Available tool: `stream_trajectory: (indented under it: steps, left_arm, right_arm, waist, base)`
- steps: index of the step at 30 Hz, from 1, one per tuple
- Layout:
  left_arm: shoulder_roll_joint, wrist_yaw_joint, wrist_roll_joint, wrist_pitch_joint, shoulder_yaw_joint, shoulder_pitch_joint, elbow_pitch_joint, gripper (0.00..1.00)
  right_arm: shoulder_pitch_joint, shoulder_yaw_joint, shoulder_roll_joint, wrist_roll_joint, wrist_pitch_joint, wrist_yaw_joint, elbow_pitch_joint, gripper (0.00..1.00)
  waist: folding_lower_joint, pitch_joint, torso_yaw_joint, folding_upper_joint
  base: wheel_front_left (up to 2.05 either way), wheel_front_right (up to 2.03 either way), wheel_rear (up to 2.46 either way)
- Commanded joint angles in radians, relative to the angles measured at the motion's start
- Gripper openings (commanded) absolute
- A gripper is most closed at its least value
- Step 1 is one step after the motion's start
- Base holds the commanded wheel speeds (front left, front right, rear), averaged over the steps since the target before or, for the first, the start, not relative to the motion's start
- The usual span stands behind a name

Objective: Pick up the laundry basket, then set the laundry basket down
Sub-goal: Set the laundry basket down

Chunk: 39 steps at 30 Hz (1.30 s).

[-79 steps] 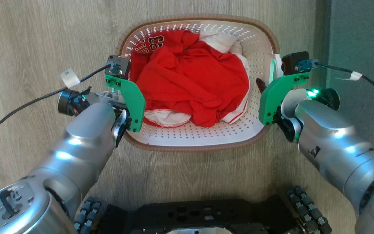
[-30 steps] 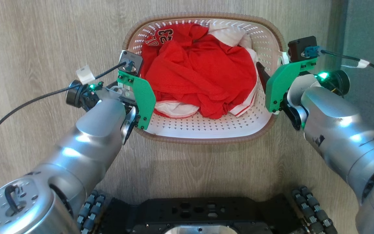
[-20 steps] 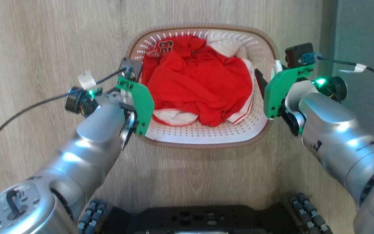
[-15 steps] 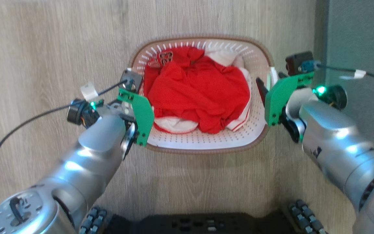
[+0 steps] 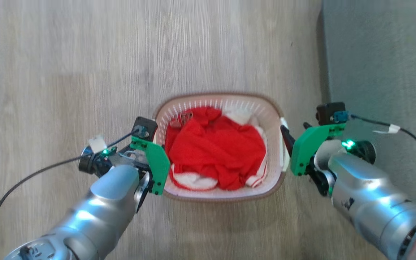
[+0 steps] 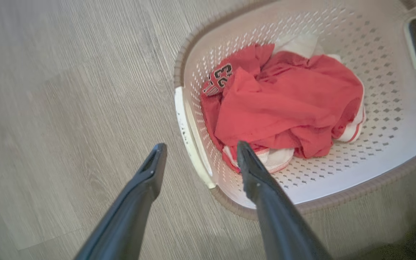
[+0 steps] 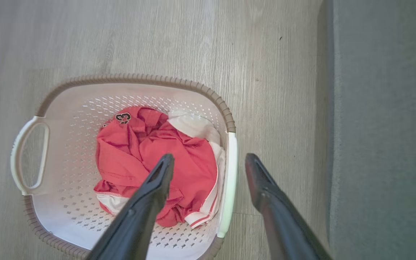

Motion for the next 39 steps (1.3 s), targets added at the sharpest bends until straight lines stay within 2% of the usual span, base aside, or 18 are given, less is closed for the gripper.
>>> stream_trajectory:
  steps: [1,5,8,12,16,18,22,28,30,31,32,34,39]
  left_arm:
    - [0.011,0.003,-0.007,-0.025,0.017,-0.007,0.002,1.00]
    - [0.011,0.005,-0.021,-0.104,0.030,0.009,0.002,1.00]
    - [0.011,0.008,-0.035,-0.151,0.044,0.021,0.002,1.00]
    - [0.011,0.017,-0.035,-0.184,0.052,0.037,-0.002,1.00]
    - [0.011,0.043,-0.011,-0.197,0.064,0.038,-0.002,1.00]
    - [0.022,0.065,0.011,-0.198,0.098,0.027,-0.045,1.00]
    - [0.072,0.130,0.099,-0.199,0.214,0.049,-0.207,1.00]
    - [0.145,0.206,0.285,-0.199,0.457,0.185,-0.508,1.00]
    - [0.152,0.210,0.341,-0.199,0.534,0.242,-0.601,1.00]
    - [0.152,0.210,0.341,-0.199,0.534,0.242,-0.601,1.00]
    - [0.153,0.209,0.405,-0.199,0.608,0.297,-0.696,1.00]
    - [0.149,0.201,0.473,-0.199,0.674,0.353,-0.786,1.00]
    - [0.105,0.162,0.616,-0.199,0.831,0.484,-0.990,1.00]
  right_arm:
    - [0.042,0.000,-0.009,0.005,-0.016,0.007,-0.012,1.00]
    - [0.053,-0.011,-0.025,-0.008,-0.025,0.007,-0.031,1.00]
    - [0.053,-0.059,-0.036,-0.027,-0.027,0.007,-0.065,1.00]
    - [0.078,-0.165,-0.055,-0.085,-0.027,0.007,-0.119,1.00]
    - [0.116,-0.300,-0.069,-0.187,-0.027,0.007,-0.167,1.00]
    - [0.143,-0.371,-0.075,-0.251,-0.027,0.007,-0.199,1.00]
    - [0.206,-0.539,-0.087,-0.383,-0.027,0.007,-0.284,1.00]
    - [0.311,-0.770,-0.072,-0.612,-0.027,0.007,-0.457,1.00]
    - [0.349,-0.846,-0.059,-0.686,-0.027,0.007,-0.526,1.00]
    - [0.349,-0.846,-0.059,-0.686,-0.027,0.007,-0.526,1.00]
    - [0.390,-0.919,-0.039,-0.769,-0.027,0.007,-0.607,1.00]
    - [0.438,-0.977,-0.006,-0.827,-0.027,0.007,-0.688,1.00]
    - [0.534,-1.075,0.042,-0.949,-0.027,0.007,-0.871,1.00]
  waist:
    - [0.0001,-0.087,-0.016,-0.0001]
    - [0.0001,-0.160,-0.022,-0.0001]
    - [0.0001,-0.210,-0.029,-0.0001]
    - [0.0001,-0.274,-0.035,-0.0001]
    - [0.0001,-0.321,-0.040,-0.0001]
    - [0.0001,-0.341,-0.039,-0.0001]
    - [0.0001,-0.376,-0.037,-0.0001]
    - [0.0001,-0.414,-0.039,-0.0001]
    - [0.0001,-0.423,-0.039,-0.0001]
    - [0.0001,-0.423,-0.039,-0.0001]
    - [0.0001,-0.432,-0.036,-0.0001]
    - [0.0001,-0.439,-0.035,-0.0001]
    - [0.0001,-0.445,-0.030,-0.0001]
  base:
    - [0.00,0.00,0.00]
    - [0.00,0.00,0.00]
    - [0.00,0.00,0.00]
    - [0.00,0.00,0.00]
    - [0.00,0.00,0.00]
    - [0.00,0.00,0.00]
    - [0.00,0.00,0.00]
    - [0.00,0.00,0.00]
    - [0.00,0.00,0.00]
    - [0.00,0.00,0.00]
    - [0.00,0.00,0.00]
    - [0.00,0.00,0.00]
    - [0.00,0.00,0.00]
